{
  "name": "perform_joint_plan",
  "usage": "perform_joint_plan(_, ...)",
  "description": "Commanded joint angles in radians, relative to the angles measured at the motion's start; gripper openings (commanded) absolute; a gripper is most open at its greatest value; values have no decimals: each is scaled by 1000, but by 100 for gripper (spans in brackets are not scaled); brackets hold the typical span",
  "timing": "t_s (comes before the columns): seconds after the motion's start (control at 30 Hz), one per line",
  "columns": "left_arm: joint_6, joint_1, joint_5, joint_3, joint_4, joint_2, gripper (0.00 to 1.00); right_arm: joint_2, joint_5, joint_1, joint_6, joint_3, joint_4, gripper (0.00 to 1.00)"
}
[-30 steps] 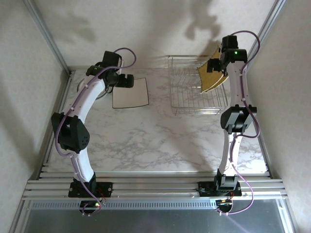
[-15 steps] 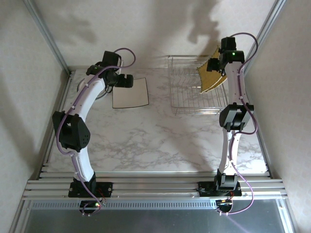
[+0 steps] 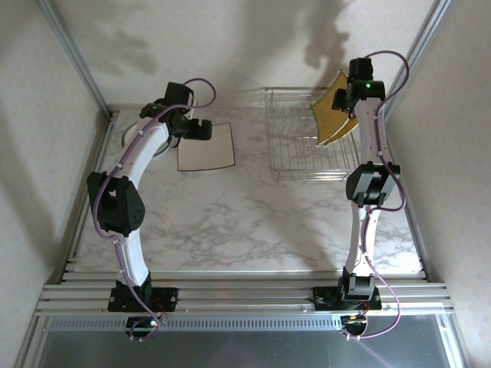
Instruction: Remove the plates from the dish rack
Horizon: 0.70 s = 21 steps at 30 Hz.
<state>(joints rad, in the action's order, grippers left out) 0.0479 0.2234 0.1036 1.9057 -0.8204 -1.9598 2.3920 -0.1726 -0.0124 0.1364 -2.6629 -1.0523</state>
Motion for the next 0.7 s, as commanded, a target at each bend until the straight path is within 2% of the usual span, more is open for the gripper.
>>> perform_joint_plan(0.0,-17,-10,9,35,-10,-7,100,16,-12,0,11,-28,25,50)
perform_joint_plan(0.17,-16,-10,19,32,-12,-5,100,-3,-14,1,6,-1,32,38)
perform_joint_plan(0.27,-14,-10,19,26,-11,3,100,-22,-10,0,6,29,41,21)
perform_joint_plan(0.43,-8,-10,22,9,-6,19,100,-43,-4,1,11,55,43,11)
perform_joint_plan(0.5,-6,-10,23,4,-6,24,100,-50,1,-1,12,58,39,2)
perform_joint_plan(0.67,0,-10,14,1,-14,29,100,-87,1,-4,14,72,37,0)
